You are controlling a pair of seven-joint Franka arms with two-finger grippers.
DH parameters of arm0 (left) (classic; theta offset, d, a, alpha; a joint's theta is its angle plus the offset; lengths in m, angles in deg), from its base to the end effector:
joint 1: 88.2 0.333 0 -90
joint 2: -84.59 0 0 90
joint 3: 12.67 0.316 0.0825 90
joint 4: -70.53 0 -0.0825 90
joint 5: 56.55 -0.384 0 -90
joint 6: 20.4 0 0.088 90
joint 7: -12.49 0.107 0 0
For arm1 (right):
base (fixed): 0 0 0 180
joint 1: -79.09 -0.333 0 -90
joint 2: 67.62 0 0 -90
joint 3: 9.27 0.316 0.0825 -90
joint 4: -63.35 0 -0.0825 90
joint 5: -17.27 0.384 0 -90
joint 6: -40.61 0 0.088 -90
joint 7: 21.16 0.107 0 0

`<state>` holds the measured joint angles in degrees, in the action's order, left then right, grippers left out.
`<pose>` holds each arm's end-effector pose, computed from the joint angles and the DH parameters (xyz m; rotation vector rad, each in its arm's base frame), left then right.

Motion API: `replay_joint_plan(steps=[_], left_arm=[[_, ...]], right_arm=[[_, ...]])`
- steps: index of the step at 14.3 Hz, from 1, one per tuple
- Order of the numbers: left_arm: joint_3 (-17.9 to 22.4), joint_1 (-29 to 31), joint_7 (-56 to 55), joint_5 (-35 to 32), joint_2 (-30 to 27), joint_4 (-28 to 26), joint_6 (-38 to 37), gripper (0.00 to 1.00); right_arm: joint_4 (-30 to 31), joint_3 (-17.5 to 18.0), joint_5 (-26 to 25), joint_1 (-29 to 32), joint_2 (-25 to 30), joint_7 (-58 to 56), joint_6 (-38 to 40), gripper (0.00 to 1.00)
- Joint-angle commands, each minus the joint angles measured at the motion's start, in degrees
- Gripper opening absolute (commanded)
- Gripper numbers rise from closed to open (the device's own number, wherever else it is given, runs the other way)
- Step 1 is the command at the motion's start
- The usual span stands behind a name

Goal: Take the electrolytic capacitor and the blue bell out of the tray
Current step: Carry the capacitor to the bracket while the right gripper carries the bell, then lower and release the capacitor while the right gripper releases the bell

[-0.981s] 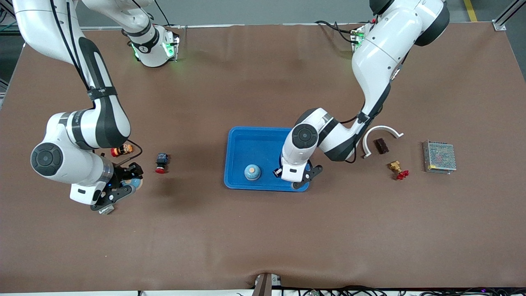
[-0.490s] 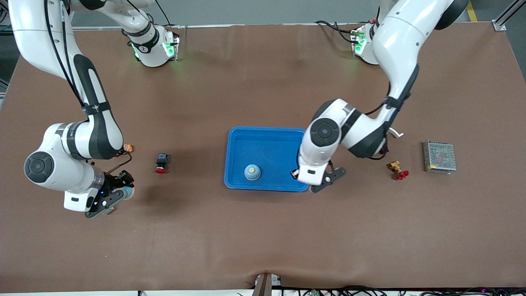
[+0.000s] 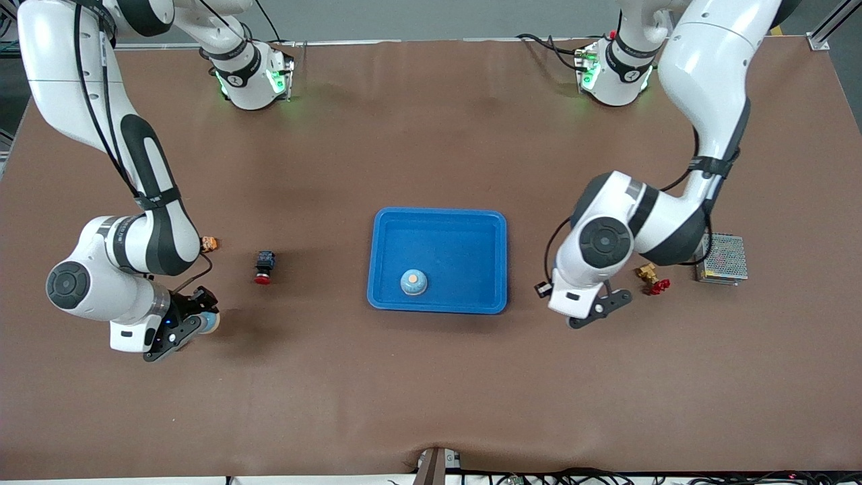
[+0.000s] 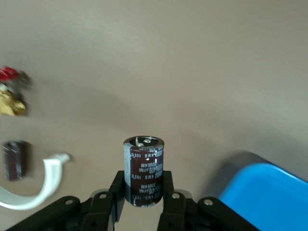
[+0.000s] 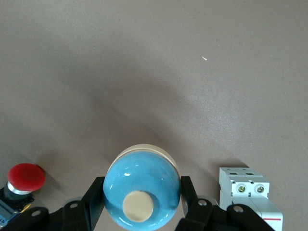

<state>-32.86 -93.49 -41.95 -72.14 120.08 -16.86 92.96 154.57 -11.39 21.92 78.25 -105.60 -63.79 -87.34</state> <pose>0.6435 -0.2474 0.3027 -2.9626 -0.6458 0.1072 0.6949 -0.0097 0.2439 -2.9195 -1.0306 0.0067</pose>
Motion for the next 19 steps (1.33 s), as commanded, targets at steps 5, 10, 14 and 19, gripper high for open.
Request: replay_joint_plan(steps=[5,10,14,19], left_arm=[[-0.6,11.3,7.8,-0.7,-3.0,-9.4,4.5,0.00],[-0.1,14.2,7.5,-2.8,-2.7,-13.1,7.2,0.00],[0.0,15.5,7.0,-2.9,-1.5,-15.2,10.2,0.00],[0.0,15.7,6.6,-2.9,0.8,-15.4,12.2,0.00]], right_arm=[[-0.3,1.1,2.2,1.2,-2.6,-4.0,-4.0,0.58],[-0.2,1.1,3.6,1.3,-4.3,-7.3,-5.9,0.58],[-0.2,1.1,3.6,1.3,-4.8,-7.7,-6.3,0.58],[-0.1,1.1,3.6,1.3,-5.3,-7.8,-7.0,0.58]])
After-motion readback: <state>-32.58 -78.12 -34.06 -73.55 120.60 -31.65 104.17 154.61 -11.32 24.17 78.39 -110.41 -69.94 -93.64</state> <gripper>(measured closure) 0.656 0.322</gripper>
